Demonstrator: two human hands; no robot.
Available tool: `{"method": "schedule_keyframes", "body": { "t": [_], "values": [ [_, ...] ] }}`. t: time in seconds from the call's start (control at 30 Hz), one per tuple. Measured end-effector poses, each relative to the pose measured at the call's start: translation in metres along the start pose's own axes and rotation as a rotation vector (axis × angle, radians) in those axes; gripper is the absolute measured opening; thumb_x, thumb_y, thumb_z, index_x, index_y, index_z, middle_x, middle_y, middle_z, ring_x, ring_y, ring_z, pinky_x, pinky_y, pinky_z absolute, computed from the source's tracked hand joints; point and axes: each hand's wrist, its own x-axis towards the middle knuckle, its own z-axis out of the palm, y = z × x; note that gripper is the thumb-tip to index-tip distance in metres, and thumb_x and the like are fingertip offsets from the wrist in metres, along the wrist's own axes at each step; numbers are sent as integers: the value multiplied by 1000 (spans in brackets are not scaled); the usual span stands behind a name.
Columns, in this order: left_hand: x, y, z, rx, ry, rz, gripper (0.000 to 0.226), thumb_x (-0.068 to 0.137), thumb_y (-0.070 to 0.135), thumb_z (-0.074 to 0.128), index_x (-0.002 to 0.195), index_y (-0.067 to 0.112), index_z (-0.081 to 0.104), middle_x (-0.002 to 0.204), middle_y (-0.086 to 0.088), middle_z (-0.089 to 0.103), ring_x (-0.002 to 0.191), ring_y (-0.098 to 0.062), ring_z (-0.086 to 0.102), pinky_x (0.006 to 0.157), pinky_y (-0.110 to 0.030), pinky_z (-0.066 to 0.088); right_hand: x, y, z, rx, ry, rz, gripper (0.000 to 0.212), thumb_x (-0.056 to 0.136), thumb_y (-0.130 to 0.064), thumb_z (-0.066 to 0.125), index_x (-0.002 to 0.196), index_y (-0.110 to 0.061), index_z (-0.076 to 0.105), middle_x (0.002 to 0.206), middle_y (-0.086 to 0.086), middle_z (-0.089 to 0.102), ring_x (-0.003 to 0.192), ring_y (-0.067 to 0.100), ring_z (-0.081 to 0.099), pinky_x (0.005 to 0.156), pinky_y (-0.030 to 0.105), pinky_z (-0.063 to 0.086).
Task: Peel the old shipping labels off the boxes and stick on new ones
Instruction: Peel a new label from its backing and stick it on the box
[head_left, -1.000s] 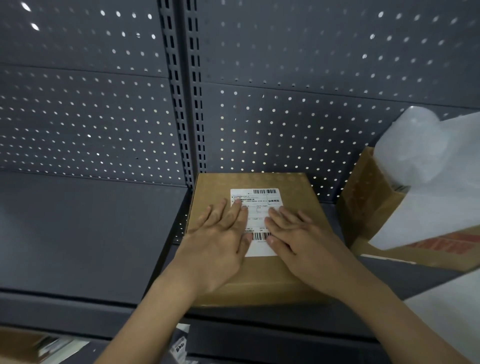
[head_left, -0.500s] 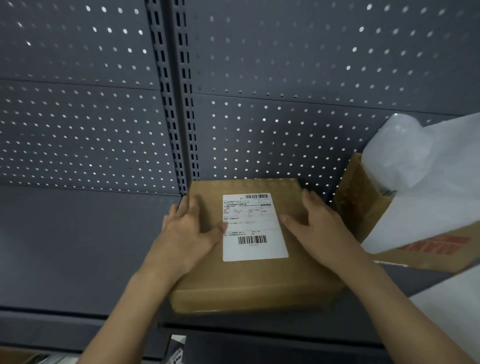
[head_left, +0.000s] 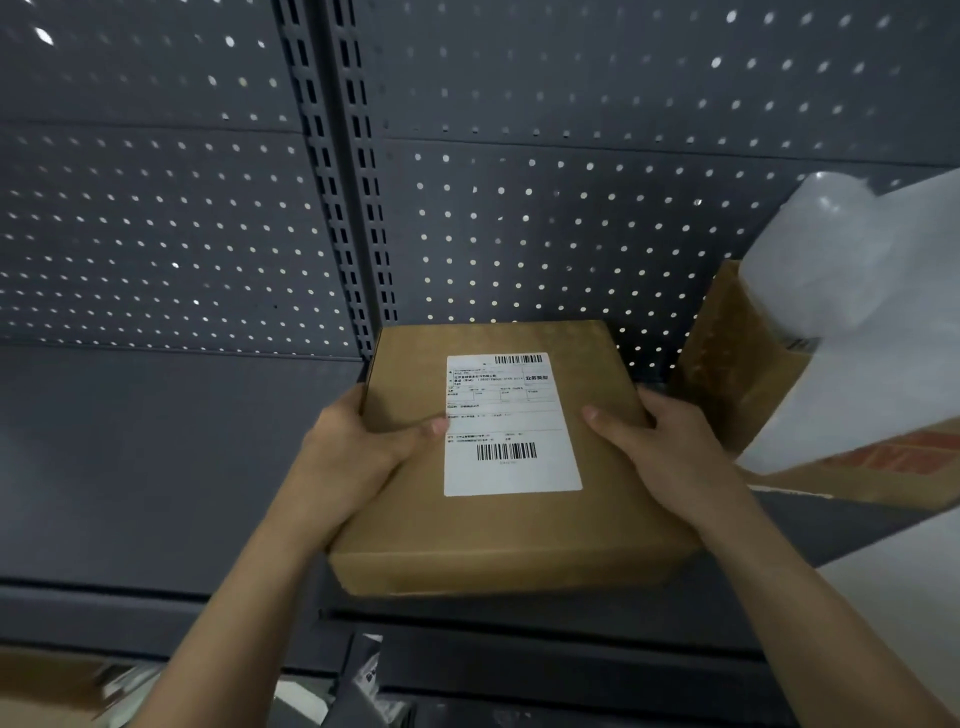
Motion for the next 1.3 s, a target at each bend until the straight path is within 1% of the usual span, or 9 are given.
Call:
{"method": "schedule_keyframes", "body": {
  "t": [0.1,0.27,0.37,0.53,0.77,0.87,0.97,1.1,1.3],
  "values": [
    [-4,-1,-4,-31,-37,31,59,65,54,83,116,34,61,101,13,72,90,-11,70,82,-38,57,-11,0,1,32,14,1,36,90,-44,60,125,-34,56,101,-24,61,86,-6,58,64,12,41],
    [-12,-4,-16,-196,-164,92,34,77,31,80,107,33,63,93,12,75,83,-10,73,77,-36,58,-41,-4,10,142,139,2,31,88,-36,67,118,-26,64,94,-15,73,80,-1,69,61,11,51],
    [-12,-10,-26,-214,-247,130,35,80,26,78,111,31,64,94,11,75,83,-12,73,77,-37,58,-65,-6,21,191,195,15,28,89,-32,68,115,-25,65,90,-15,75,78,2,71,60,11,52],
    [-12,-20,-38,-137,-365,243,37,79,34,77,109,42,59,92,22,71,78,6,67,57,-12,50,-113,-8,41,182,365,39,27,88,-35,68,114,-30,63,87,-21,73,75,-1,69,57,8,49],
    [-36,-21,-32,-152,-544,289,49,76,33,79,117,49,56,100,25,70,85,1,69,69,-24,54,-181,-3,51,143,525,99,27,89,-40,64,115,-32,61,95,-15,74,79,2,71,64,18,53],
    [-51,-19,-19,-125,-588,322,48,76,34,79,114,52,56,104,23,70,90,0,68,79,-31,56,-210,-2,44,117,593,125,16,89,-43,64,101,-45,56,87,-24,71,76,-4,68,58,10,49],
    [-71,-15,-2,-110,-640,347,44,74,35,80,108,53,58,103,25,69,91,0,68,82,-34,55,-241,2,32,114,660,137,15,89,-38,66,87,-44,52,73,-33,66,69,-9,65,51,6,44],
    [-108,-5,26,-126,-742,362,46,75,32,80,109,54,57,98,30,68,85,5,68,76,-28,54,-287,15,13,124,735,166,22,89,-39,66,109,-34,61,84,-19,73,69,-1,69,51,9,47],
    [-168,9,80,-81,-883,388,45,79,28,78,118,41,60,101,20,72,87,-1,70,75,-28,55,-354,46,-21,145,865,233,18,89,-38,65,107,-35,63,88,-18,73,73,2,70,55,14,50]
  ]
}}
